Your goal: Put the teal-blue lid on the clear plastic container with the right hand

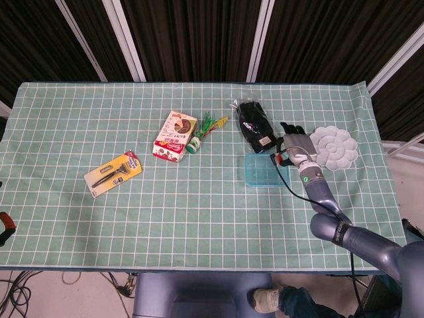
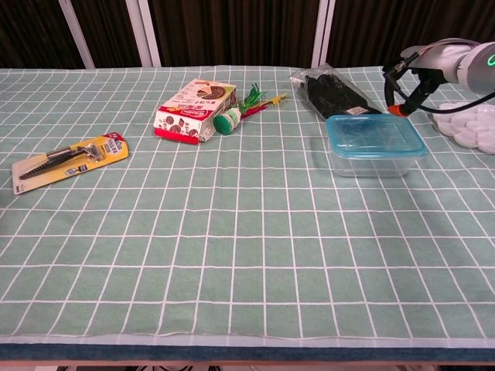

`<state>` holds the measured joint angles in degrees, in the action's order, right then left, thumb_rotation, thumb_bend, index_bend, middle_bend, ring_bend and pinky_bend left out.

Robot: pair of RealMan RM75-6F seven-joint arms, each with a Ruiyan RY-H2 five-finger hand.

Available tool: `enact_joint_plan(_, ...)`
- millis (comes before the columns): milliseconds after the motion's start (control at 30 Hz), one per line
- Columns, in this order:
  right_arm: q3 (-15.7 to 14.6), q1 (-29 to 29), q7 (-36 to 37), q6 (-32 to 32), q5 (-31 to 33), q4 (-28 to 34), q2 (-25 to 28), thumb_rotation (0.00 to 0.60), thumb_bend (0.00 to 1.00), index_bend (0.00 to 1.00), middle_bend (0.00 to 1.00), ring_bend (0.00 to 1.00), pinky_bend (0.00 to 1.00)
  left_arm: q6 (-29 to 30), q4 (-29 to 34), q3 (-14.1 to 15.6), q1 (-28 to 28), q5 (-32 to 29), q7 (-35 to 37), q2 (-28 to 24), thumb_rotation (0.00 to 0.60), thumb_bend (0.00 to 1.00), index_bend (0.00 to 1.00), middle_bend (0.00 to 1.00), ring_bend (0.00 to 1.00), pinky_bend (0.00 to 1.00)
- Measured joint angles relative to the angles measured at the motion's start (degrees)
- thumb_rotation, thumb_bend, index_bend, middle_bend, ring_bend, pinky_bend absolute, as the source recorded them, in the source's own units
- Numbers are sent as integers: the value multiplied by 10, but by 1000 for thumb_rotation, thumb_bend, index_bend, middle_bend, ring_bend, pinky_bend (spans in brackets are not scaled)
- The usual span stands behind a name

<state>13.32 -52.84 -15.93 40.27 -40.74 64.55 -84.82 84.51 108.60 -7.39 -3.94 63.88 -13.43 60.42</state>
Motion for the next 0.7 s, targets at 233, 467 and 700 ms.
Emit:
enact_joint_plan(233,-5,4,0,-7,3,-6,-3,600,456,580,36,0,0,-2,0,1,0,-1,0,0,600,771,49,0,0,0)
enact_joint_plan(467,-6,4,1,-12,3,-19,-11,600,456,580,36,0,0,-3,-2,1,-1,-2,-1,1,600,771,49,0,0,0)
enact_joint_plan(700,-9,2,-1,-24,9,-41,-24,600,456,580,36,0,0,-7,-3,3,-2,0,-1,1,600,771,49,0,0,0)
